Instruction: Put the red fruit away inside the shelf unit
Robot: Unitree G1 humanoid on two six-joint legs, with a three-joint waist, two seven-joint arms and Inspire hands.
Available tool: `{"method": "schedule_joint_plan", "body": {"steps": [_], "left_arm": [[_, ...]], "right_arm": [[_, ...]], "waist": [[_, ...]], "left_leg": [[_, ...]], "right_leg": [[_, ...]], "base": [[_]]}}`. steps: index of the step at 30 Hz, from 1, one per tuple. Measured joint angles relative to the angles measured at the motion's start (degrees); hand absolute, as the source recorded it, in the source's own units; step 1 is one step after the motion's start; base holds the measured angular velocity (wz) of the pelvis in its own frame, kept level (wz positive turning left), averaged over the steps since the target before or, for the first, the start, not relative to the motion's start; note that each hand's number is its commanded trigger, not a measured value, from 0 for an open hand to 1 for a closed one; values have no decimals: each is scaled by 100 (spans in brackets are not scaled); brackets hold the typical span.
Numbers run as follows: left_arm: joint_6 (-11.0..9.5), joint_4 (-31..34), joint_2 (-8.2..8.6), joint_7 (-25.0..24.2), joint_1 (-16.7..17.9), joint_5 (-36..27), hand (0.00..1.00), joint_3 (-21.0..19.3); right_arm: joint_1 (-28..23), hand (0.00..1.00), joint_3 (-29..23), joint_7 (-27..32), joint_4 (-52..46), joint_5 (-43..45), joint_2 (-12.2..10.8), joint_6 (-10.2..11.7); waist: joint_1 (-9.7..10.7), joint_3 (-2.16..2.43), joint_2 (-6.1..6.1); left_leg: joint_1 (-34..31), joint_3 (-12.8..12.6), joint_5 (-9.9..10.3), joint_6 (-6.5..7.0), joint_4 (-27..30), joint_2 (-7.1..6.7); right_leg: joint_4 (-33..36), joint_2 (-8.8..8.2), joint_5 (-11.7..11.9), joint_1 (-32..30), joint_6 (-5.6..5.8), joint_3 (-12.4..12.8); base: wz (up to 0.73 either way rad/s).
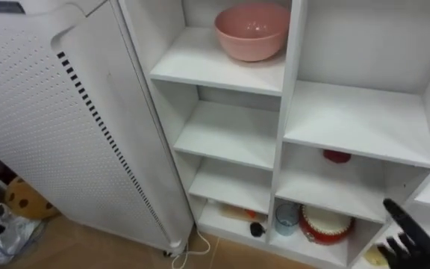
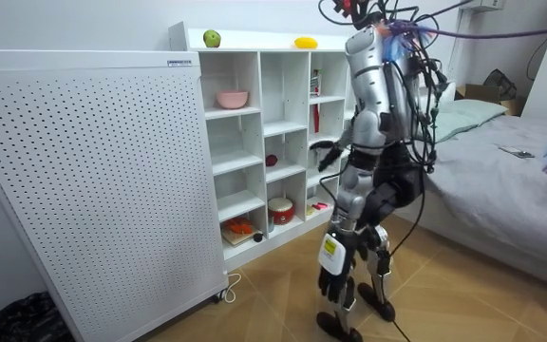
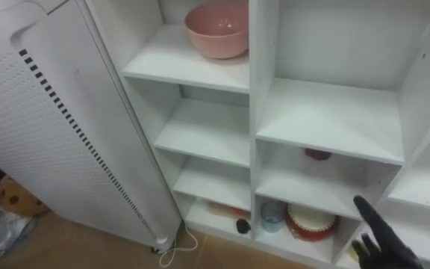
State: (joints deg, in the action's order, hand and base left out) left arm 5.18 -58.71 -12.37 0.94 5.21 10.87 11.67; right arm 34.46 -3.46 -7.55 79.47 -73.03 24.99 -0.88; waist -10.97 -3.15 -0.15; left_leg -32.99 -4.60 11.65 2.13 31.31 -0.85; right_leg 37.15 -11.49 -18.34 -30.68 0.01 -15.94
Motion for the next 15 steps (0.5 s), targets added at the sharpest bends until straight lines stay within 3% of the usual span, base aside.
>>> {"method": "schedule_joint_plan", "body": {"steps": [2, 6, 9, 11, 15], "left_arm": [[-54, -123, -29, 16, -72, 5, 0, -240], [-177, -344, -59, 60, -110, 17, 0, -269], [-229, -389, -80, 62, -67, 7, 0, -271], [-286, -432, -67, 70, 35, 18, 0, -401], [-287, -344, -61, 148, 314, 225, 0, -793]], "right_arm": [[-465, 0, 312, -215, 114, 571, 8, -13], [-1179, 0, 793, -437, 160, 1785, -134, -110], [-1723, 0, 984, -532, 165, 2633, -329, -136], [-2098, 0, 1024, -584, 160, 3309, -460, -181], [-2488, 0, 999, -623, 110, 4041, -605, -184]], "waist": [[41, -2, 3], [115, 8, 11], [147, 51, -70], [189, 151, -164], [451, 262, -298]], "left_leg": [[175, 10, 38, -53, -23, 23], [681, 40, 46, -76, -311, 99], [1086, 36, 50, -104, -583, 118], [1443, 27, 47, -115, -800, 108], [2064, 24, 38, -132, -1153, 105]], "right_leg": [[-197, 116, 18, 267, 9, -2], [-682, 276, 101, 869, 18, -103], [-985, 353, 144, 1292, 37, -124], [-1243, 379, 163, 1648, 61, -156], [-1779, 473, 288, 2393, 125, -300]], "base": [[-2], [0], [-1], [0], [12]]}}
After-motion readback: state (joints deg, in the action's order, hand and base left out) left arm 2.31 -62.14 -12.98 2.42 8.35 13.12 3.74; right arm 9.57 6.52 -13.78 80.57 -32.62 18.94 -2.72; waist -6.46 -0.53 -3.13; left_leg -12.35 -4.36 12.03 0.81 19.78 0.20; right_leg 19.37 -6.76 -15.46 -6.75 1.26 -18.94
